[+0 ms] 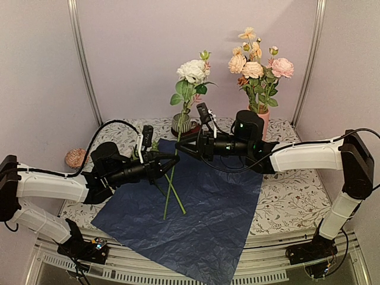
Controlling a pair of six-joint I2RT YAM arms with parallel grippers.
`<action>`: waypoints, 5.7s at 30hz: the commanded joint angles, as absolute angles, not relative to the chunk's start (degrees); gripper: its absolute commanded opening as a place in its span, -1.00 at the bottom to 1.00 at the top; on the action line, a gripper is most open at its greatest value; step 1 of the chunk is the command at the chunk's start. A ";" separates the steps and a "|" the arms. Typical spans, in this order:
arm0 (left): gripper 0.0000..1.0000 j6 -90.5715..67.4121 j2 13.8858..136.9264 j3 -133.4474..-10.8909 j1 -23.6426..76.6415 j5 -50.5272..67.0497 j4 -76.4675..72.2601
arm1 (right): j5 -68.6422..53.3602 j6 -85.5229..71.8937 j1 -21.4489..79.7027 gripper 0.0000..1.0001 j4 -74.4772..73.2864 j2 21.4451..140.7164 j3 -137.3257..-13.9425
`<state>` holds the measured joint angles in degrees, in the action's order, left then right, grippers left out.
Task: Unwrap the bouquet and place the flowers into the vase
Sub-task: Pass from the left arm to the right, then place the fake flower in the vase.
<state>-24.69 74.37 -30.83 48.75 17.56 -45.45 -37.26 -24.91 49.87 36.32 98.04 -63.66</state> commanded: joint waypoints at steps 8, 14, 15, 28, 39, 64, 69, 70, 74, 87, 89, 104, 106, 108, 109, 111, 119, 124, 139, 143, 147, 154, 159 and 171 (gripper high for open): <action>-1.00 -23.09 74.62 -32.23 49.67 19.60 -48.27 | -38.24 -25.84 50.19 -0.34 38.67 99.28 -65.39; -1.00 -22.93 74.60 -32.24 49.78 19.77 -48.25 | -37.59 -25.69 50.19 -0.58 38.76 98.78 -64.96; -1.00 -22.91 74.62 -32.16 49.76 19.80 -48.27 | -37.39 -25.67 50.23 -0.65 38.76 98.71 -64.83; -0.75 -22.42 73.64 -30.68 49.79 19.77 -49.19 | -32.79 -24.71 50.10 -0.96 38.94 95.66 -62.32; 0.06 -22.56 71.74 -29.18 49.75 18.46 -48.04 | -26.07 -21.22 49.17 -0.96 34.14 90.96 -59.23; 0.96 -20.91 64.46 -26.81 49.49 8.56 -39.80 | 0.09 -4.05 47.39 -0.95 12.20 74.92 -57.55; 0.96 -19.98 62.84 -26.73 49.49 6.75 -38.02 | 11.06 0.87 47.25 -0.95 3.48 71.83 -62.16; 0.96 -19.83 62.72 -26.68 49.51 6.57 -37.81 | 13.07 2.43 47.25 -0.95 2.04 71.32 -63.50; 0.96 -19.64 62.49 -26.54 49.45 6.10 -37.53 | 19.35 6.37 47.27 -0.94 -1.53 68.64 -68.12; 0.96 -19.59 62.41 -26.39 49.41 6.46 -37.86 | 33.90 17.87 47.24 -0.94 -4.70 67.81 -84.74; 0.96 -19.66 62.43 -26.25 49.48 6.49 -38.05 | 36.21 19.75 47.20 -0.94 -3.57 68.53 -85.42; 0.96 -19.37 63.23 -25.93 49.48 6.73 -38.93 | 38.02 23.37 45.80 -0.94 2.13 71.76 -84.58; 0.96 -19.49 63.28 -26.00 49.42 6.89 -38.95 | 36.33 22.17 44.67 -0.94 2.06 72.02 -83.78; 0.96 -19.42 63.15 -25.94 49.45 6.87 -38.78 | 34.73 20.23 43.55 -0.94 2.14 72.22 -82.99; 0.96 -19.30 63.07 -25.95 49.48 6.90 -38.71 | 34.11 19.82 43.09 -0.94 2.45 72.31 -82.57; 0.96 -19.25 62.81 -26.02 49.41 6.82 -38.42 | 33.42 19.19 42.54 -0.94 3.42 72.50 -81.61; 0.96 -19.24 62.60 -25.85 49.47 6.51 -38.39 | 30.72 16.64 39.90 -0.94 4.49 73.80 -79.49; 0.96 -19.00 62.62 -26.14 49.51 6.50 -38.07 | 30.53 15.42 38.92 -0.94 4.17 73.68 -77.99; 0.96 -18.98 61.91 -26.77 49.48 6.27 -36.30 | 28.48 8.38 35.55 -0.91 0.27 75.23 -74.54; 0.96 -18.98 61.53 -26.72 49.48 6.10 -36.13 | 25.38 4.68 33.43 -0.91 -0.91 75.48 -71.91; 0.96 -18.98 61.65 -26.83 49.41 5.96 -35.65 | 21.31 -0.79 30.93 -0.89 -1.71 76.03 -68.53; 0.96 -19.24 61.95 -26.76 49.46 5.74 -35.51 | 18.31 -6.91 28.42 -0.71 -1.20 78.12 -63.32; 0.96 -19.77 62.38 -26.85 49.47 5.64 -35.24 | 15.52 -7.55 28.39 0.14 -5.63 78.09 -65.85; 0.96 -20.03 64.04 -27.34 49.52 5.18 -35.82 | 4.93 -8.45 28.39 0.29 -14.68 70.40 -70.20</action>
<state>-19.75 63.29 -26.30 49.12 5.50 -35.64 10.76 -6.94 28.42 -11.31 74.15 -66.57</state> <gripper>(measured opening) 0.981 0.646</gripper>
